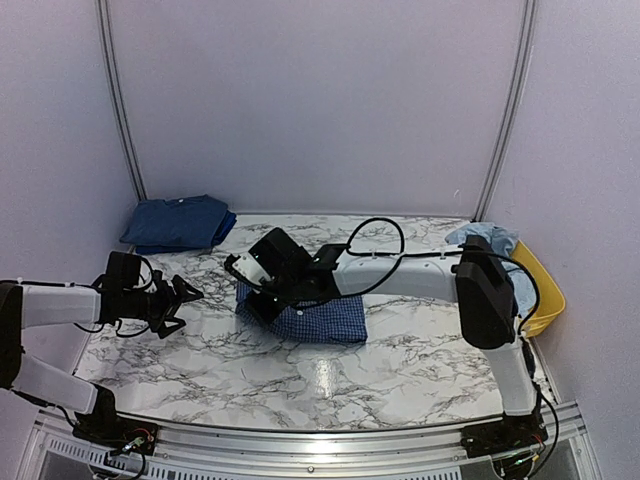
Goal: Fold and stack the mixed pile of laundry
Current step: Pick up the square-folded T-shirt from the center of the board, then pass from the right arm to the left
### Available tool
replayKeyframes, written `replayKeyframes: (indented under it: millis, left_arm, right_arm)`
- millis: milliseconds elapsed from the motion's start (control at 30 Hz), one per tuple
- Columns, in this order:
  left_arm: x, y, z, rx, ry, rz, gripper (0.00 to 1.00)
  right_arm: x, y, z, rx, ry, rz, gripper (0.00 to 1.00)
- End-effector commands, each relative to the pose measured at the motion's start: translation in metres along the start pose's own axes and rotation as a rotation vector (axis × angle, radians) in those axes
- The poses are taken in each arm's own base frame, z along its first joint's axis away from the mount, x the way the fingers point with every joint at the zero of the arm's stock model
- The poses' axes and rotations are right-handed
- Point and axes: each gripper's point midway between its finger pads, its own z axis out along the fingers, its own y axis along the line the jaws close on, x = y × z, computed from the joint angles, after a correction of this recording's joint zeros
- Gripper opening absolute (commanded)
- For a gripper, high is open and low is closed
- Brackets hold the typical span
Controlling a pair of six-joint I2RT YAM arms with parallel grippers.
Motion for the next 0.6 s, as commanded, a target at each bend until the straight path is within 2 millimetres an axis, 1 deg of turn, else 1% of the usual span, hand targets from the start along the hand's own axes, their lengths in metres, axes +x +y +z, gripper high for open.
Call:
replayKeyframes:
  millis: [0, 100, 200, 400, 500, 567]
  left_arm:
    - [-0.014, -0.037, -0.002, 0.121, -0.056, -0.007, 0.99]
    - [-0.021, -0.047, -0.001, 0.145, -0.077, -0.029, 0.99]
    - [-0.026, -0.054, 0.004, 0.162, -0.084, -0.065, 0.99]
    - [-0.02, -0.077, 0.026, 0.176, -0.047, -0.065, 0.99]
    - [-0.018, -0.089, 0.036, 0.191, -0.033, -0.054, 0.99]
    - [-0.013, -0.093, 0.046, 0.193, -0.007, -0.049, 0.99]
  right_arm:
    - [-0.031, 0.003, -0.011, -0.067, -0.107, 0.037, 0.0]
    - [-0.036, 0.002, -0.011, -0.077, -0.127, 0.049, 0.0]
    - [-0.042, 0.003, -0.007, -0.083, -0.133, 0.056, 0.0]
    - [-0.048, 0.002, 0.001, -0.089, -0.146, 0.066, 0.0]
    - [-0.049, 0.002, 0.005, -0.092, -0.145, 0.072, 0.0]
    - [-0.048, 0.001, 0.007, -0.092, -0.144, 0.076, 0.0]
